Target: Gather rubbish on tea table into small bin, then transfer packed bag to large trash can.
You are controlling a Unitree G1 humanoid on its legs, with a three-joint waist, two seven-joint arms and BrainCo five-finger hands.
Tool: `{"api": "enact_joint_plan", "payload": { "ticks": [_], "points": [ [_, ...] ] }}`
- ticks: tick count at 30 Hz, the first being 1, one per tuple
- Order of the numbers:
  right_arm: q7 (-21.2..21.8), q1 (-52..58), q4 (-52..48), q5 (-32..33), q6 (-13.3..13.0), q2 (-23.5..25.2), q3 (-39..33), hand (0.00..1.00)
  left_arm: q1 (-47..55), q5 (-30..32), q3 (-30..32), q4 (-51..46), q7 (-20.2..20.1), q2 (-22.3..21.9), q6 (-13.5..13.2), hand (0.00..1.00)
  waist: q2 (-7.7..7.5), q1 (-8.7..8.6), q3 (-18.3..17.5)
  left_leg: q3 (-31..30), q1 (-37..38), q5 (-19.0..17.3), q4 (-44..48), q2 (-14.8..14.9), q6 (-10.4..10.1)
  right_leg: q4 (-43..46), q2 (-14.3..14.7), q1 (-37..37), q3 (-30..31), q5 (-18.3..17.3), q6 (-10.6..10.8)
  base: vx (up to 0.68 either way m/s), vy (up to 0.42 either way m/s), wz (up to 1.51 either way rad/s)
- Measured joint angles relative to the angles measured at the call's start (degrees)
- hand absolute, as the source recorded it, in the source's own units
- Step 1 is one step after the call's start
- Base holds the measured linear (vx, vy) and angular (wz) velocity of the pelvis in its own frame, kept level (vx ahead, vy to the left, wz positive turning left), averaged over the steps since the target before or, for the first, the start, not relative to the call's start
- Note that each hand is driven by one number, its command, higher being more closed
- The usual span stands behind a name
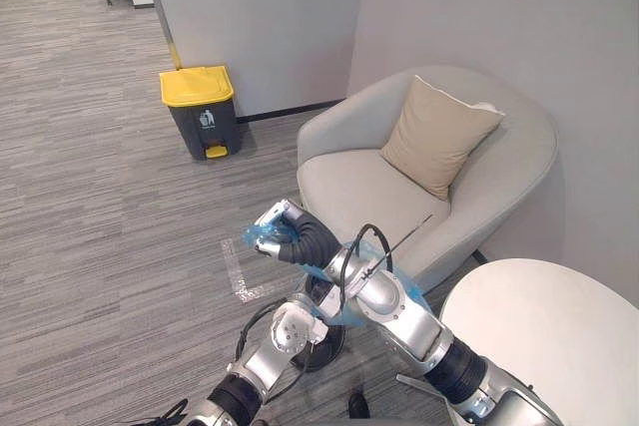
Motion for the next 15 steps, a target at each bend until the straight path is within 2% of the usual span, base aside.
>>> {"api": "enact_joint_plan", "payload": {
  "ticks": [7, 12, 15],
  "points": [
    [-0.1, 3.5, 2.9, -2.7, -2.2, 2.2, -0.8, 0.0, 0.9, -1.2, 1.7, -0.3, -0.1, 0.0, 0.4, 1.0, -0.06, -0.07, -0.1, -0.1, -0.5, 0.0, 0.3, 0.0, 0.0, -1.0, 0.0, 0.0, -0.2, 0.5, 0.0, 0.01, -0.001, 0.01],
    [-0.5, 7.9, 4.8, -7.6, -2.4, 1.8, -4.2, 0.0, 2.6, -3.7, 5.2, -1.8, -0.1, 0.0, 0.4, 1.0, -0.31, -0.07, -0.2, -0.5, -0.7, 0.0, 0.3, 0.0, 0.0, -1.1, -0.1, 0.2, -0.6, 0.5, 0.0, 0.02, -0.003, 0.04],
    [-1.3, 8.8, 6.1, -11.0, -2.6, -0.7, -8.0, 0.0, 3.1, -4.9, 7.3, -2.0, -0.1, 0.0, 0.4, 1.0, -0.4, -0.05, -0.3, -0.7, -0.7, 0.0, 0.3, 0.0, 0.0, -1.1, -0.1, 0.3, -0.7, 0.5, 0.0, -0.01, -0.003, 0.01]
  ]
}}
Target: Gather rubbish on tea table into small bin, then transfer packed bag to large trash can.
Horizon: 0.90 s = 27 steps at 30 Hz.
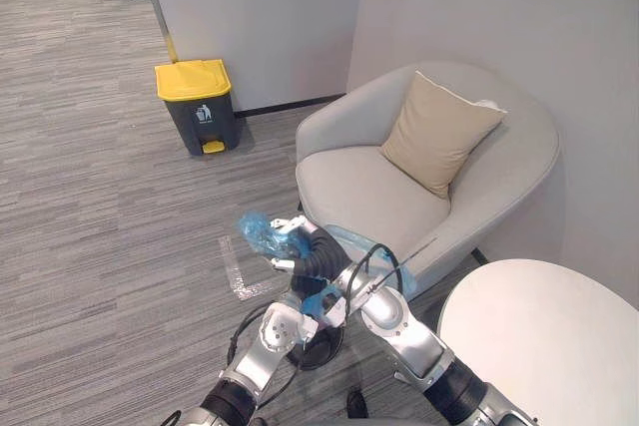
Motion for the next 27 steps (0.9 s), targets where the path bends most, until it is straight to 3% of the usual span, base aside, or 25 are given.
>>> {"api": "enact_joint_plan", "payload": {
  "ticks": [5, 10, 13, 17, 27],
  "points": [
    [-0.7, 3.2, -0.4, -8.0, 0.0, -8.0, -5.3, 0.0, 2.4, -3.3, 4.6, -1.2, 0.0, 0.1, 0.0, 1.0, -0.06, 0.1, 0.0, -0.5, -0.1, 0.0, -0.3, 0.2, 0.0, 0.0, 0.0, 0.1, -0.5, -0.2, 0.2, -0.01, -0.009, 0.04],
    [-2.1, 10.4, -2.2, -10.4, -0.1, -9.3, -12.7, 0.0, 4.7, -5.1, 9.2, -1.6, 0.0, 0.2, 0.1, 1.0, -0.06, 0.19, 0.0, -0.5, -0.3, 0.0, -0.3, 0.2, 0.0, 0.0, -0.1, -0.1, -0.6, -0.3, 0.2, 0.0, 0.0, 0.0],
    [-3.3, 16.0, -2.7, -12.1, -0.8, -6.6, -18.1, 0.0, 7.1, -5.5, 12.4, -3.1, 0.0, 0.1, 0.1, 1.0, -0.06, 0.07, 0.0, -0.6, -0.4, 0.0, 0.0, 0.1, 0.0, 0.0, -0.1, -0.1, -0.7, -0.3, 0.2, 0.0, 0.0, 0.0],
    [-4.6, 19.1, 9.1, -10.8, -0.6, 1.8, -23.4, 0.0, 9.8, -6.2, 16.5, -1.4, 0.1, 0.0, 0.2, 1.0, 0.03, -0.05, 0.0, -0.9, -0.3, 0.0, 0.0, -0.2, 0.0, -0.8, -0.3, 0.1, -1.6, -0.3, 0.1, -0.01, -0.002, 0.02],
    [-2.4, 18.8, 40.1, -2.7, 4.1, 7.2, -30.1, 0.0, 14.1, -8.0, 25.2, 13.5, -1.0, -1.6, 2.5, 1.0, 1.43, 0.95, 1.0, -3.0, -0.1, -0.1, 0.0, -0.8, 0.1, -1.7, -1.3, 2.0, -4.2, -0.6, 0.4, 0.0, -0.002, 0.11]
  ]
}}
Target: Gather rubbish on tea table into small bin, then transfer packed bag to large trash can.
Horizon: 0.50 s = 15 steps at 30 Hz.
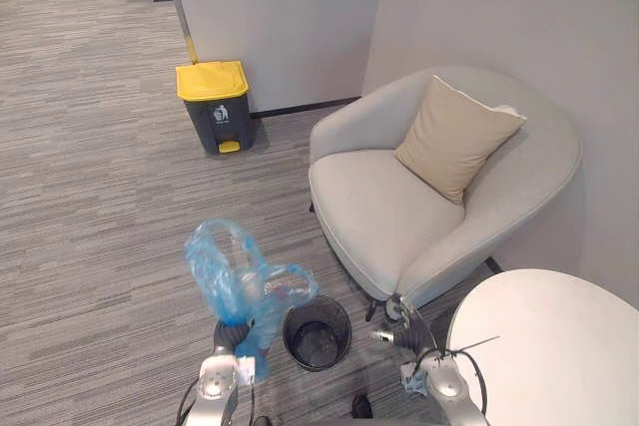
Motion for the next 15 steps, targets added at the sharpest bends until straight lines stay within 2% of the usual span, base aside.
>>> {"api": "enact_joint_plan", "payload": {
  "ticks": [4, 9, 11, 12, 13, 14, 15],
  "points": [
    [-0.3, -0.5, 6.2, 2.0, 1.0, 0.0, -2.5, 0.0, 0.4, -0.7, 3.0, 5.3, -0.6, -0.9, 1.1, 1.0, 0.27, 0.75, 1.4, -0.5, 0.0, 0.1, 0.0, -0.4, 0.2, 0.8, -0.4, -0.1, -0.3, -0.1, 0.2, -0.01, 0.005, 0.08],
    [-2.1, -1.1, 7.1, 1.9, 1.1, 1.4, -2.9, 0.0, 0.6, -0.7, 4.0, 7.4, -0.8, -1.7, 1.6, 1.0, -0.6, 2.29, 3.8, 0.7, -0.2, -0.2, 0.5, -0.7, 0.7, 3.3, -0.7, -1.4, 0.6, -0.6, 0.6, -0.03, 0.014, -0.08],
    [-2.6, -1.5, 7.0, 1.9, 1.2, 2.8, -2.9, 0.0, 0.3, -0.8, 4.4, 7.2, -0.7, -1.7, 1.6, 1.0, -1.39, 2.38, 4.4, 1.5, -2.5, -2.3, 5.3, -0.5, 1.5, 5.9, -0.9, -2.9, 1.1, -1.2, 0.9, -0.07, 0.006, -0.17],
    [-2.9, -2.1, 6.9, 1.8, 1.2, 3.5, -2.8, 0.0, 0.3, -0.7, 5.2, 6.8, -0.5, -2.2, 1.6, 1.0, -1.6, 2.69, 4.2, 2.6, -5.3, -4.1, 9.9, 0.6, 2.5, 6.0, -1.0, -4.0, 2.4, -0.3, 2.2, -0.09, -0.004, -0.22],
    [-3.0, -2.5, 6.9, 1.8, 1.1, 3.4, -2.8, 0.0, 0.6, -0.7, 5.5, 6.7, -0.5, -2.6, 1.6, 1.0, -0.79, 2.83, 4.5, 2.9, -6.3, -4.7, 10.6, 1.6, 2.9, 7.7, -0.8, -4.5, 2.2, -1.0, 2.2, -0.09, 0.002, -0.15],
    [-3.2, -3.4, 6.8, 1.8, 1.2, 3.5, -2.8, 0.0, 0.0, -0.7, 6.2, 6.6, -0.4, -3.3, 1.6, 1.0, -0.14, 2.57, 5.0, 2.2, -6.8, -4.8, 11.6, 2.3, 3.1, 16.2, -0.3, -6.5, 1.4, -5.1, 1.4, -0.03, -0.013, 0.42],
    [-3.8, -2.3, 7.1, 1.8, 1.2, 3.7, -2.9, 0.0, -0.5, -0.7, 6.1, 5.8, -0.3, -3.2, 1.5, 1.0, 0.33, 2.59, 5.4, -0.3, -7.1, -4.7, 13.3, 2.6, 2.9, 33.3, -0.1, -8.0, 0.8, -12.6, 2.1, 0.0, -0.039, 0.64]
  ]
}}
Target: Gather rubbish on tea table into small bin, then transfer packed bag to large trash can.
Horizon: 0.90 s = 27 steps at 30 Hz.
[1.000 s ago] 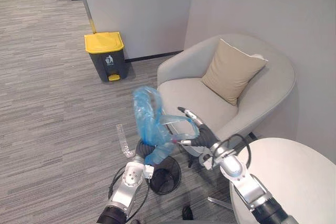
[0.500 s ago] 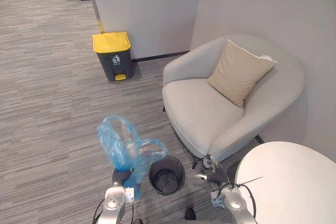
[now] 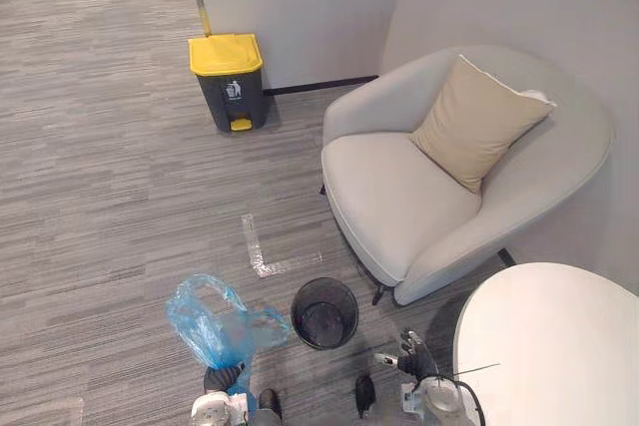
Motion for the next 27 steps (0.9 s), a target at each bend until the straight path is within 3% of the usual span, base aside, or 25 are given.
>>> {"api": "enact_joint_plan", "payload": {
  "ticks": [2, 4, 6, 7, 8, 10, 11, 12, 14, 16, 17, 18, 21, 23, 27],
  "points": [
    [-0.3, 0.8, 0.4, 0.0, 0.0, 0.4, 0.0, 0.0, 0.1, 0.0, 0.0, -0.8, 0.0, 0.3, 0.0, 1.0, -1.64, 0.03, -1.0, -3.0, -2.2, 0.4, 2.8, -0.7, -0.6, 6.6, 0.1, 2.1, 2.4, -4.3, 2.7, -0.01, -0.125, 0.81],
    [-0.6, 0.0, 1.3, 0.0, 0.0, 0.5, -0.2, 0.0, -0.1, 0.0, -0.1, -0.8, 0.0, 0.4, 0.0, 1.0, -2.46, 0.2, -1.3, -4.5, -4.9, 1.0, 5.0, -0.9, -1.5, 6.9, 0.6, 2.3, 4.9, -7.5, 3.6, -0.11, -0.212, 0.58],
    [-1.1, -2.2, 2.5, 0.0, 0.1, 0.1, -0.8, 0.0, -0.3, 0.0, -0.3, -0.3, -0.1, -0.5, 0.3, 1.0, -1.38, 1.2, -1.7, -5.6, -6.1, 2.9, 3.3, 0.0, -3.0, 0.4, 2.5, 3.1, 4.8, -8.2, 1.6, -0.21, -0.186, 0.08],
    [-2.0, -3.5, 2.1, 0.0, 0.1, -0.7, -1.3, 0.0, -0.6, 0.0, -0.8, -0.4, 0.0, -1.7, 0.3, 1.0, -0.03, 3.05, -1.3, -5.7, -8.7, 5.3, 1.2, 0.9, -3.4, -5.8, 3.6, 3.5, 4.1, -10.6, -4.9, -0.33, -0.187, 0.06],
    [-2.3, -4.4, 1.9, 0.1, 0.1, -1.4, -1.3, 0.0, -1.3, -0.1, -1.4, -0.5, 0.1, -2.4, 0.5, 1.0, 1.73, 2.53, -0.5, -7.3, -9.7, 6.9, 0.6, 1.6, -3.4, -5.4, 4.6, 3.0, 2.3, -9.8, -5.2, -0.29, -0.173, 0.26],
    [-2.8, -3.9, 1.5, 0.0, 0.4, -1.6, -1.3, 0.0, -1.4, -0.4, -2.9, -1.2, 0.1, -3.2, 0.4, 1.0, 3.53, 1.99, 0.6, -9.9, -10.1, 9.3, -2.6, 2.3, -4.0, -4.7, 5.8, 2.0, -1.1, -9.2, -6.3, -0.28, -0.156, 0.78],
    [-3.1, -3.0, 1.3, 0.0, 0.7, -1.5, -1.9, 0.0, -1.4, -0.6, -3.2, -1.4, 0.0, -3.5, 0.5, 1.0, 4.34, 1.81, 1.1, -9.8, -9.9, 8.3, -4.5, 3.3, -4.7, -5.2, 5.9, 2.5, -3.9, -8.4, -7.5, -0.35, -0.185, 0.89],
    [-3.2, -2.7, 1.0, 0.0, 0.9, -1.3, -2.0, 0.0, -1.4, -0.6, -3.2, -1.4, 0.0, -3.6, 0.5, 1.0, 4.45, 1.52, 1.3, -9.5, -9.9, 7.1, -5.3, 3.6, -5.3, -6.1, 5.6, 2.7, -5.5, -7.9, -8.3, -0.33, -0.115, 0.92],
    [-3.8, -2.5, -0.3, 0.0, 1.1, 0.2, -3.2, 0.0, -1.7, -0.5, -3.8, -1.8, 0.0, -3.8, 0.6, 1.0, 1.91, 1.11, 2.7, -2.7, -10.6, 6.2, 0.5, 3.0, -2.8, -8.7, 2.2, 3.0, -8.9, -5.3, -9.8, -0.25, -0.05, 0.82],
    [-4.3, -2.4, -0.5, 0.0, 1.0, 0.0, -3.7, 0.0, -1.4, -0.3, -4.8, -2.4, -0.1, -4.0, 0.6, 1.0, 0.83, 0.54, 2.8, 0.1, -10.8, 4.3, 10.5, 2.4, -1.7, -11.2, 0.2, 3.5, -11.3, -3.3, -9.3, -0.16, -0.043, 0.79],
    [-4.3, -2.3, -0.6, 0.0, 1.0, -0.3, -3.7, 0.0, -1.3, -0.2, -5.0, -2.8, -0.1, -4.3, 0.6, 1.0, 1.2, 0.33, 2.6, 0.8, -9.9, 2.6, 13.2, 2.9, -1.6, -12.2, 0.1, 3.5, -12.2, -2.5, -9.0, -0.11, 0.023, 0.85],
    [-4.3, -2.1, -0.5, 0.0, 1.1, -0.3, -3.7, 0.0, -1.4, 0.1, -5.1, -2.8, -0.2, -4.4, 0.6, 1.0, 1.86, 0.37, 2.2, 1.9, -7.8, -2.3, 14.1, 3.7, -1.3, -13.5, -0.3, 3.3, -14.1, -1.4, -8.8, -0.09, 0.078, 0.63],
    [-4.4, -1.9, -0.1, 0.0, 1.1, 0.0, -5.0, 0.0, -2.9, 0.1, -5.8, -1.6, -0.3, -4.2, 0.6, 1.0, 2.59, -0.21, 1.8, 4.9, -2.7, -7.4, 12.8, 3.9, -2.7, -14.9, -2.6, 2.9, -18.0, 0.3, -6.3, -0.11, 0.164, 0.8],
    [-4.5, -2.4, 1.3, 0.0, 1.2, 0.2, -6.6, 0.0, -3.6, 0.1, -6.9, 0.3, -0.4, -3.3, 0.6, 1.0, 2.52, -0.2, 1.7, 5.7, -1.0, -6.8, 5.6, 2.0, -3.7, -17.1, -3.0, 2.8, -18.0, 1.9, -4.4, -0.09, 0.222, 0.49],
    [-4.6, -3.1, 3.3, 0.0, 1.6, 1.1, -6.6, 0.0, -2.9, 0.1, -7.9, 1.7, -0.5, -0.5, 0.7, 1.0, 1.56, -0.03, 1.0, 5.6, -1.1, -5.8, 2.8, -1.8, -2.0, -23.6, -4.7, 4.5, -17.1, 6.0, -2.5, -0.02, 0.201, 0.1]
  ]
}}
